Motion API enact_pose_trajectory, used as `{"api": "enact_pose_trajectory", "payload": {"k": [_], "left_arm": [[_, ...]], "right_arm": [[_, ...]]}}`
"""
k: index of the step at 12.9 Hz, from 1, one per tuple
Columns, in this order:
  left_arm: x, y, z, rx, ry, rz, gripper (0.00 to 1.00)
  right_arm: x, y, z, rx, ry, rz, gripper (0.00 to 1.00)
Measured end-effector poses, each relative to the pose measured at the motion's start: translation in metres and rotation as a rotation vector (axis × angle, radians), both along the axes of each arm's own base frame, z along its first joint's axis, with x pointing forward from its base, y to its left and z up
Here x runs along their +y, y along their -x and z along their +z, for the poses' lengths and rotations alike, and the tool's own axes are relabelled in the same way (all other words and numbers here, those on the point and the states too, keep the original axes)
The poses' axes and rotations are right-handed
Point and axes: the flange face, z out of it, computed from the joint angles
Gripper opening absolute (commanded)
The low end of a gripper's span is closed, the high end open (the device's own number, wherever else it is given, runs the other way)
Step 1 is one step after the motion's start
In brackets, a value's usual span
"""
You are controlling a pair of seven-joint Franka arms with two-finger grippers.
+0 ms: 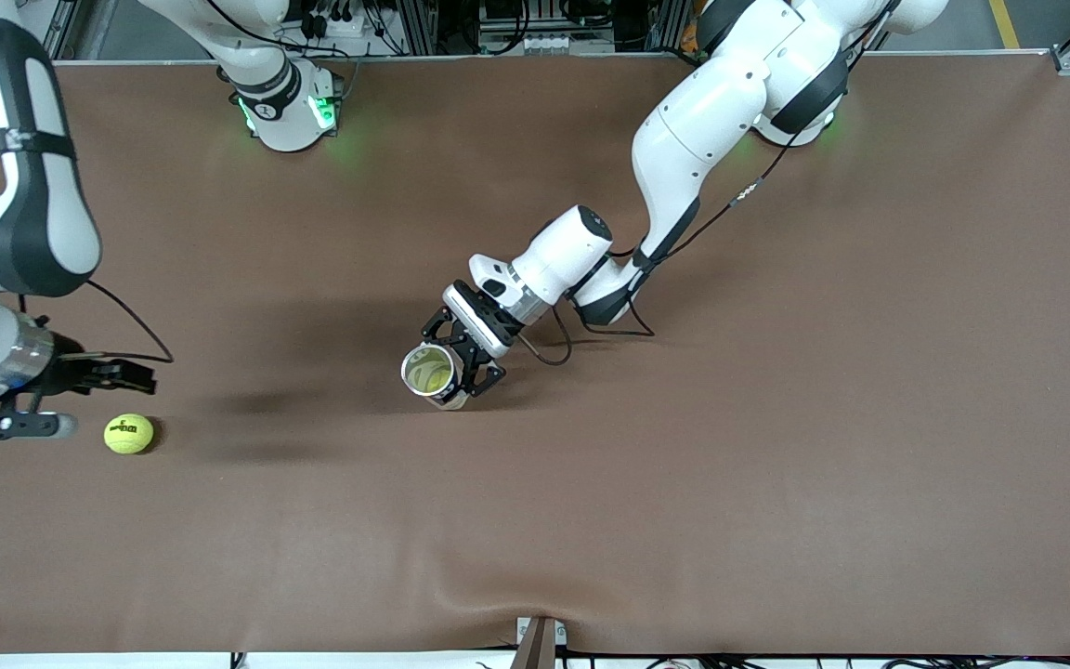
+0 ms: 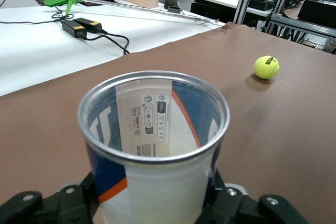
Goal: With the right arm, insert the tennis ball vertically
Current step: 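Open the right gripper and move it to the Wilson ball, then grasp the Wilson ball with the right gripper and lift it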
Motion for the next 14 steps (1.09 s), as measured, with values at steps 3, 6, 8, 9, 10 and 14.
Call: {"api": "enact_pose_trajectory", "payload": {"k": [3, 6, 8, 9, 10, 14], "left_arm": [[0.0, 0.0, 0.0, 0.0, 0.0, 0.0, 0.79], [0.0, 0.0, 0.0, 0.0, 0.0, 0.0, 0.8], [0.0, 0.0, 0.0, 0.0, 0.0, 0.0, 0.8], [0.0, 0.0, 0.0, 0.0, -0.001, 0.0, 0.8], [0.0, 0.0, 0.0, 0.0, -0.001, 0.0, 0.8], [0.0, 0.0, 0.0, 0.0, -0.001, 0.0, 0.8]], "right_arm": [[-0.058, -0.01, -0.051, -0.077, 0.049, 0.06, 1.0], [-0.08, -0.013, -0.103, -0.092, 0.04, 0.076, 1.0], [-0.084, -0.016, -0.132, -0.109, 0.034, 0.077, 1.0], [-0.086, -0.016, -0.144, -0.114, 0.031, 0.082, 1.0], [-0.088, -0.015, -0.155, -0.108, 0.027, 0.084, 1.0], [-0.086, -0.007, -0.18, -0.055, 0.008, 0.082, 1.0]]}}
